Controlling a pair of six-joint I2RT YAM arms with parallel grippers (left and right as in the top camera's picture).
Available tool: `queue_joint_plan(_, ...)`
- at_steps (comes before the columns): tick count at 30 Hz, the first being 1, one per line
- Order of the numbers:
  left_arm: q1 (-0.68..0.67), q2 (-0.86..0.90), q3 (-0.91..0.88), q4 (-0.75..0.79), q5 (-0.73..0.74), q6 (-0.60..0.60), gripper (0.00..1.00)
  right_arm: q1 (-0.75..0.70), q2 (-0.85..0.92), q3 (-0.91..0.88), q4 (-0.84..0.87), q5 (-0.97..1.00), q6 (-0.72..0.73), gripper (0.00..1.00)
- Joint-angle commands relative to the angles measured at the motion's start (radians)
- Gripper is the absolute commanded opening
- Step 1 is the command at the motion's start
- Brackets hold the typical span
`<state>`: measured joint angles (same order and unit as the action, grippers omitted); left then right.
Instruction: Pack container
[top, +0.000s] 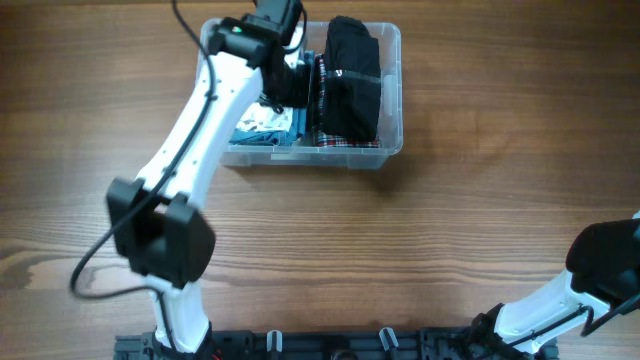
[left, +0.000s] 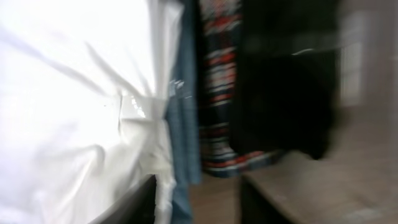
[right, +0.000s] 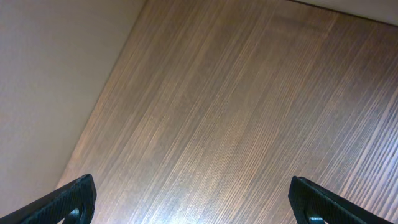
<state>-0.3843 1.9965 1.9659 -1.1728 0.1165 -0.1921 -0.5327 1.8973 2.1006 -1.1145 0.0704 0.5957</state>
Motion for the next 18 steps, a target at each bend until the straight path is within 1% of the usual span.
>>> queue_joint_plan(1,-0.013,-0.188,0.037,-0.001,0.058,0.009,0.62,0.002,0.01,-0.001,0.003,-0.005,-0.017,1.0)
queue_joint_plan(2,-0.013,-0.23,0.037,-0.001,0.058,0.009,0.7,0.002,0.01,-0.001,0.003,-0.005,-0.017,1.0)
queue_joint_plan(3,-0.013,-0.308,0.037,-0.007,0.059,0.001,1.0,0.002,0.01,-0.001,0.003,-0.005,-0.017,1.0)
queue_joint_plan(4,-0.013,-0.377,0.037,-0.023,0.079,-0.01,1.0,0.002,0.01,-0.001,0.003,-0.005,-0.017,1.0)
queue_joint_plan(6,-0.013,-0.454,0.037,-0.028,0.085,-0.011,1.0,0.002,0.01,-0.001,0.003,-0.005,-0.017,1.0)
queue_joint_plan(7,-0.013,-0.49,0.037,-0.056,0.085,-0.011,1.0,0.002,0.01,-0.001,0.003,-0.005,-0.017,1.0)
queue_joint_plan(8,-0.013,-0.523,0.037,-0.099,0.087,-0.013,1.0,0.002,0.01,-0.001,0.003,-0.005,-0.017,1.0)
queue_joint_plan(9,-0.01,-0.57,0.037,-0.182,0.084,-0.012,1.0,0.002,0.01,-0.001,0.003,-0.005,-0.017,1.0)
queue_joint_plan(11,0.013,-0.651,0.037,-0.208,0.085,-0.073,1.0,0.002,0.01,-0.001,0.003,-0.005,-0.017,1.0)
queue_joint_plan(12,0.016,-0.704,0.037,-0.209,0.074,-0.078,1.0,0.002,0.01,-0.001,0.003,-0.005,-0.017,1.0)
queue_joint_plan(14,0.016,-0.807,0.031,-0.243,-0.041,-0.078,1.0,0.002,0.01,-0.001,0.003,-0.005,-0.018,1.0)
queue_joint_plan(16,0.034,-0.893,-0.007,-0.231,-0.143,-0.078,1.0,0.002,0.01,-0.001,0.003,-0.005,-0.017,1.0)
queue_joint_plan(17,0.051,-0.922,-0.029,-0.217,-0.153,-0.078,1.0,0.002,0.01,-0.001,0.003,-0.005,-0.017,1.0)
queue_joint_plan(18,0.121,-1.001,-0.109,-0.153,-0.155,-0.074,1.0,0.002,0.01,-0.001,0.003,-0.005,-0.017,1.0)
